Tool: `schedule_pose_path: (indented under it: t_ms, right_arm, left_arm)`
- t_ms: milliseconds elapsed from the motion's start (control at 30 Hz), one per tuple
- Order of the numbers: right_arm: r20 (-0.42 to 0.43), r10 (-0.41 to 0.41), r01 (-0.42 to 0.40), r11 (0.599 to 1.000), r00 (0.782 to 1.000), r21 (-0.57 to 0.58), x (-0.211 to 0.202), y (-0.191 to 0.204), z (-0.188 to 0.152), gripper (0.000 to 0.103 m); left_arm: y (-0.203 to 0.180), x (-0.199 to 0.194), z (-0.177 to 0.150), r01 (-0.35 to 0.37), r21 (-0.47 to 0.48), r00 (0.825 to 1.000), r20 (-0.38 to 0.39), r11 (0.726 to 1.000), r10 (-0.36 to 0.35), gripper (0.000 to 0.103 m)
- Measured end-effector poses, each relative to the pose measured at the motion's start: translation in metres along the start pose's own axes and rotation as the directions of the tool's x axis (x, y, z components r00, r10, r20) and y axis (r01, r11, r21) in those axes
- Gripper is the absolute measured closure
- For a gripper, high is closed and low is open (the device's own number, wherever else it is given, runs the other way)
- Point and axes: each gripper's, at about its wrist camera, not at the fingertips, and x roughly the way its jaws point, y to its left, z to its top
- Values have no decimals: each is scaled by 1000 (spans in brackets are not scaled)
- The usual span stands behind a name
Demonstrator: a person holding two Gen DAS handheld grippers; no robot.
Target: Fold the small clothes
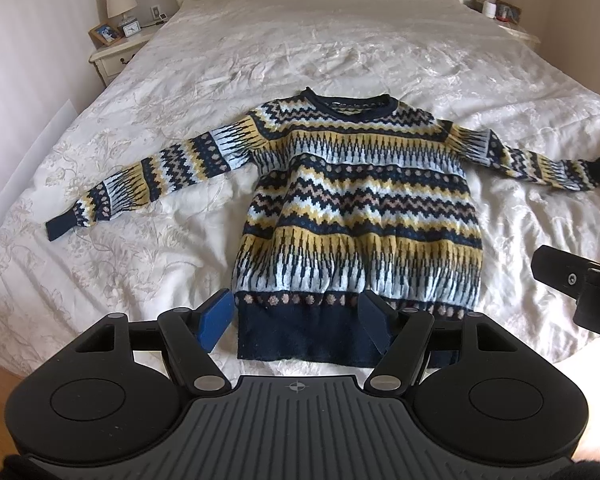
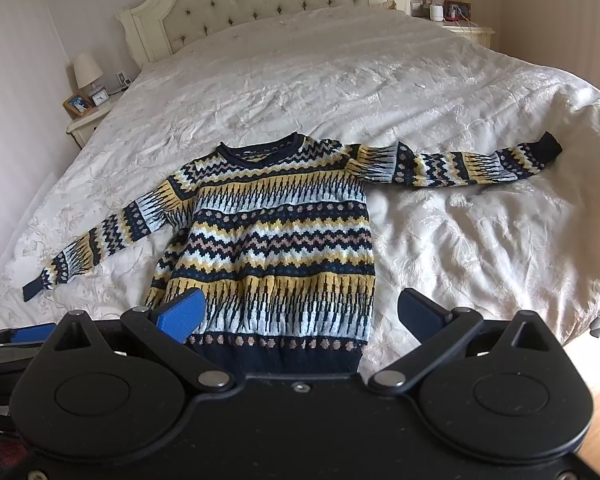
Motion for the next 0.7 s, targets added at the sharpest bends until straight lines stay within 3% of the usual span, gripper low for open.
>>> schedule_pose_path:
  t_ms: [367,700]
  right_arm:
    - [0,-1,1,1000,1000,-1,1,1,2,1]
    - [-17,5,-5,1000,1000,-8,8,0,2,1]
  left_arm:
    - [-1,2,-1,-1,3,1000,-5,1000,1,35]
    - [-1,12,7,-3,-6,998,-56,1000,3,35]
